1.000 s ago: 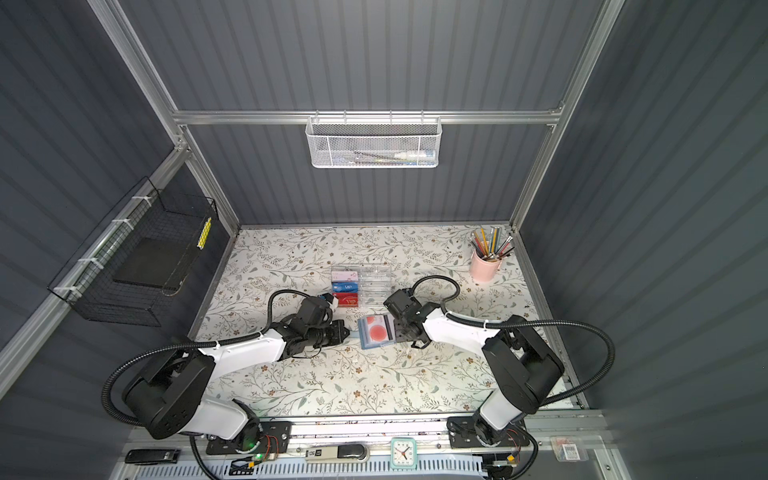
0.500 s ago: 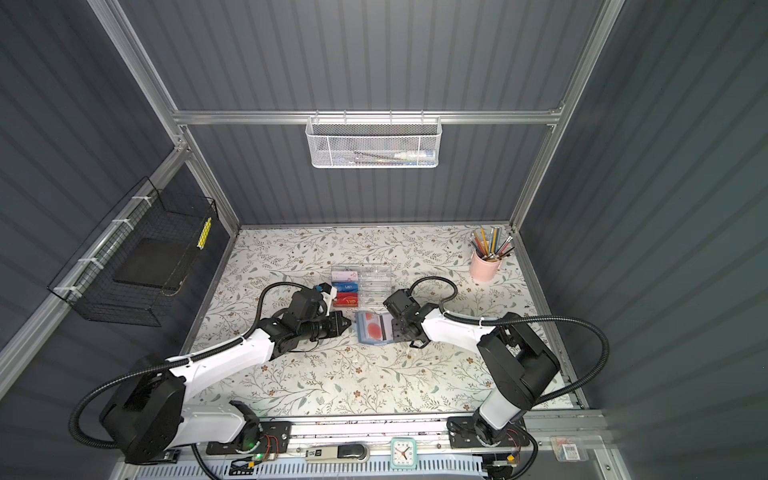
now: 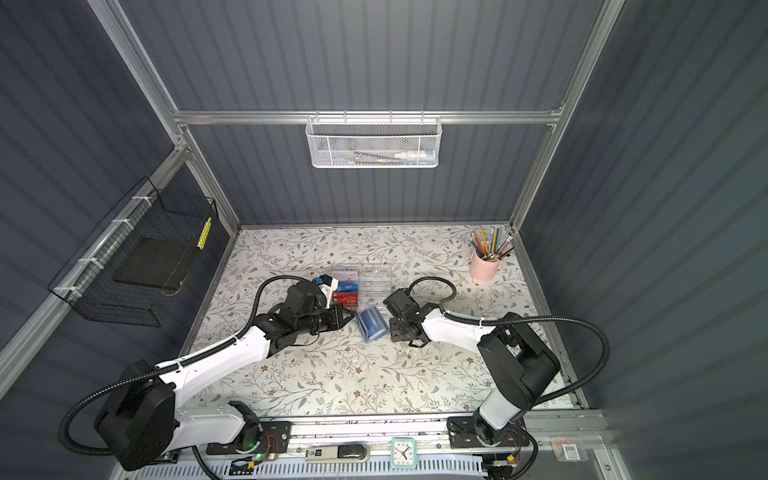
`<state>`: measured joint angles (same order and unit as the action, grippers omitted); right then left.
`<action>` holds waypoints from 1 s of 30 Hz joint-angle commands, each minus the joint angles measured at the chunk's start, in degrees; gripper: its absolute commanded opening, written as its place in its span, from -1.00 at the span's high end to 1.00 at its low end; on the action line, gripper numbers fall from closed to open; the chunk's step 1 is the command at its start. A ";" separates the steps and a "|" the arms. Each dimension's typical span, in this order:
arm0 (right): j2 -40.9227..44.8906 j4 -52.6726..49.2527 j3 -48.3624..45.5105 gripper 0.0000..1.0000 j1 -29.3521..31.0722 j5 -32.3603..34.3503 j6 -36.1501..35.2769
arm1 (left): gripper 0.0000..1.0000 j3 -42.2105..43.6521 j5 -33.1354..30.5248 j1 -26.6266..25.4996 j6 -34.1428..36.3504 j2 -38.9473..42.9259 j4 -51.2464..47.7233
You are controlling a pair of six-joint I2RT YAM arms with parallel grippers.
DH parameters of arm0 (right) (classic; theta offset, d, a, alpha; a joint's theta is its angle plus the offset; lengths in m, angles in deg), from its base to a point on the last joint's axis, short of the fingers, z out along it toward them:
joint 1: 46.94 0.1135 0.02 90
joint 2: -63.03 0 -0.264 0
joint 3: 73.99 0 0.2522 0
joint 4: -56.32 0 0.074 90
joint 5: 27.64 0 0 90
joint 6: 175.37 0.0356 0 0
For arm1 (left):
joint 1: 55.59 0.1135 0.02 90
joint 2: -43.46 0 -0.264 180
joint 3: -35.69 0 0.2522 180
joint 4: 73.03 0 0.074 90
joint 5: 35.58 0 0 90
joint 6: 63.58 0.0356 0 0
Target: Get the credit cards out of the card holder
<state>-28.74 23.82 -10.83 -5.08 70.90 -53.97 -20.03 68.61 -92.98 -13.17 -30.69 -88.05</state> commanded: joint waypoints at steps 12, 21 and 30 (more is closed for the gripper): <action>-1.13 2.09 5.80 -0.13 1.13 -4.99 -0.43 | 1.00 6.90 -1.53 0.38 -0.22 -0.87 1.73; -3.83 1.47 9.74 -0.13 4.88 -4.80 -0.50 | 1.00 10.33 -2.51 0.49 -0.69 -0.68 3.82; -10.03 1.29 12.49 -0.09 5.33 -3.95 -0.87 | 0.61 11.72 -4.83 0.89 -0.50 2.95 2.62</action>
<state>-37.61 25.88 0.54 0.30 66.42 -54.39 -8.81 65.33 -92.61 -13.39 -30.21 -84.53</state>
